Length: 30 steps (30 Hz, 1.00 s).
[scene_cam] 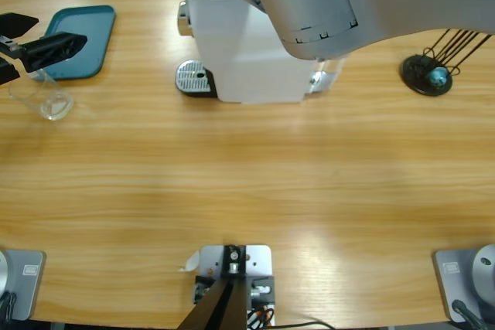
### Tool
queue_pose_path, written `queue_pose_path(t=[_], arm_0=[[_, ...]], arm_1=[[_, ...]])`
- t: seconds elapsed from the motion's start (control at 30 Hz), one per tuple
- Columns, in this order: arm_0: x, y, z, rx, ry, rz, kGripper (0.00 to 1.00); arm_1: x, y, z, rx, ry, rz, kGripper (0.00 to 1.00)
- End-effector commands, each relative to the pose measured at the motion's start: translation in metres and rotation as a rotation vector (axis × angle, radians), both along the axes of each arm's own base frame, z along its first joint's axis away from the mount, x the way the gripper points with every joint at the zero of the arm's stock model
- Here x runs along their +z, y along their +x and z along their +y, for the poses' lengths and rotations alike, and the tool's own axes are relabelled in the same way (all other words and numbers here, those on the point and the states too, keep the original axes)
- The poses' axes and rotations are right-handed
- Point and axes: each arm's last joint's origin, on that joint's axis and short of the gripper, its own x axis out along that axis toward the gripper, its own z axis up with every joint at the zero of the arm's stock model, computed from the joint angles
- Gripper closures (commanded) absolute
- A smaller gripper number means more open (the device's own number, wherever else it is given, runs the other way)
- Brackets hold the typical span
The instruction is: Pour coffee
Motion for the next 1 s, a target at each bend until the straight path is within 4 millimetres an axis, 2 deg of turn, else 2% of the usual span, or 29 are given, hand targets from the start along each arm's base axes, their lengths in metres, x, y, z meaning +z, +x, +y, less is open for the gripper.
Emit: queue_pose_path(t=[0.03,0.47,0.8,0.9,0.93,0.97,1.0], arm_0=[[-0.010,-0.007,0.007,-0.003,0.016,0.031,0.023],[-0.009,-0.010,0.010,-0.001,0.014,0.029,0.023],[-0.009,-0.010,0.010,-0.001,0.017,0.032,0.023],[-0.006,-0.010,0.010,0.000,0.007,0.023,0.011],[-0.004,-0.010,0.010,0.006,-0.011,0.027,0.004],[-0.001,-0.011,0.011,0.009,-0.026,0.037,0.004],[0.003,-0.012,0.011,0.011,-0.039,0.047,0.004]], arm_1=[[-0.100,-0.008,0.009,0.044,-0.212,0.159,1.000],[-0.121,-0.011,0.002,0.027,-0.205,0.189,1.000],[-0.124,-0.013,0.000,0.026,-0.203,0.187,1.000],[-0.104,-0.015,-0.006,0.011,-0.179,0.150,1.000],[-0.091,-0.017,-0.010,0.014,-0.161,0.135,1.000],[-0.069,-0.022,-0.018,0.030,-0.137,0.132,1.000],[-0.051,-0.027,-0.026,0.052,-0.113,0.137,0.920]])
